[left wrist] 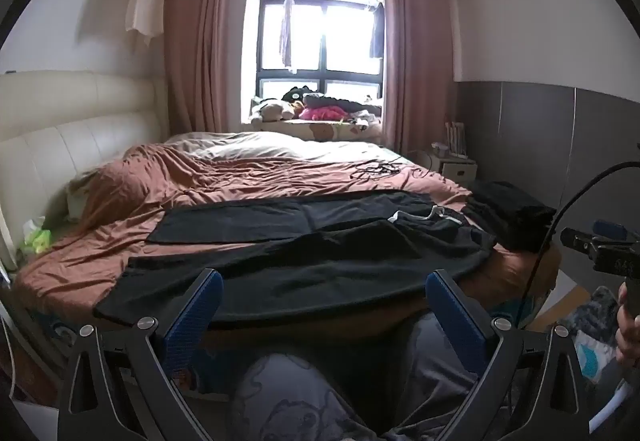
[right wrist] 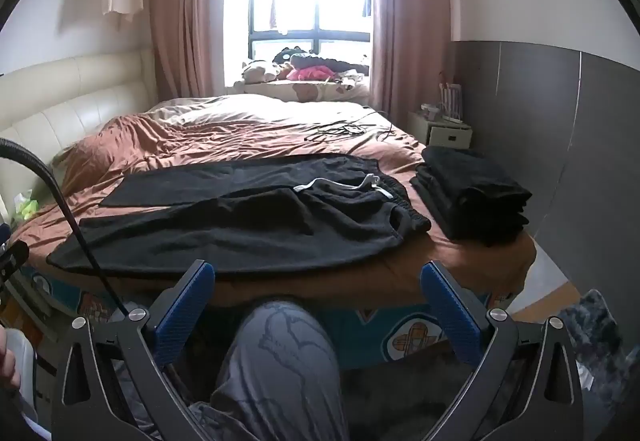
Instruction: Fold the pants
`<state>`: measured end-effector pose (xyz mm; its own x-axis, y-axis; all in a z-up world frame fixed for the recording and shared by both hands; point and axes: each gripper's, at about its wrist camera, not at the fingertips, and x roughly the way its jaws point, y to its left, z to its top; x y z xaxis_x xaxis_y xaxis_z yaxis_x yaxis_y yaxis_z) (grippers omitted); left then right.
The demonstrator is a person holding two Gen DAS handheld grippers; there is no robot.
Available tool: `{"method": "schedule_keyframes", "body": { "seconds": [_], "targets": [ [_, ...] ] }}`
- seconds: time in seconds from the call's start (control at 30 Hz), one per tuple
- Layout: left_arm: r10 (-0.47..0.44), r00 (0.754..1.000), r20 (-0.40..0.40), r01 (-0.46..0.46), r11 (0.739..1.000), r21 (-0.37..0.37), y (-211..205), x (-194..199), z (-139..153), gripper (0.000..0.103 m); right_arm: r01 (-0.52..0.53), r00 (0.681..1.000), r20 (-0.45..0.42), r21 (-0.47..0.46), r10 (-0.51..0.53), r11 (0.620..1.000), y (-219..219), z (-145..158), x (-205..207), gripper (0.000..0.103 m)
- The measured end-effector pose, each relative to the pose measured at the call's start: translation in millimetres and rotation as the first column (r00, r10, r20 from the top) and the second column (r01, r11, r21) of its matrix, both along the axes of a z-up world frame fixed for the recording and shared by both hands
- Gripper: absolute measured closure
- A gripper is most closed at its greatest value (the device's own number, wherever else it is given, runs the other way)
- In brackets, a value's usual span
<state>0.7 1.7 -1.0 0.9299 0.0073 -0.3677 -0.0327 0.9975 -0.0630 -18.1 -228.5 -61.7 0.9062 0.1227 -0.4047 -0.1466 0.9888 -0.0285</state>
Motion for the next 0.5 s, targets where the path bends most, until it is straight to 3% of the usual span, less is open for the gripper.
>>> {"method": "schedule_keyframes", "body": {
  "seconds": [0.07, 0.5],
  "targets": [
    [-0.016, 1.0, 0.002, 0.016, 1.0, 0.027, -3.4, -2.3, 1.8, 0.0, 0.0, 1.0, 0.0, -0.001, 0.0, 1.0, 0.2, 0.1, -0.5, 0.0],
    [-0.011, 0.999, 0.043, 0.009, 1.0, 0.03, -14.0, -11.7, -0.6, 0.001, 0.004, 1.0, 0.02, -0.006, -0.004, 1.0, -0.7, 2.2, -9.5, 0.0]
  ]
}}
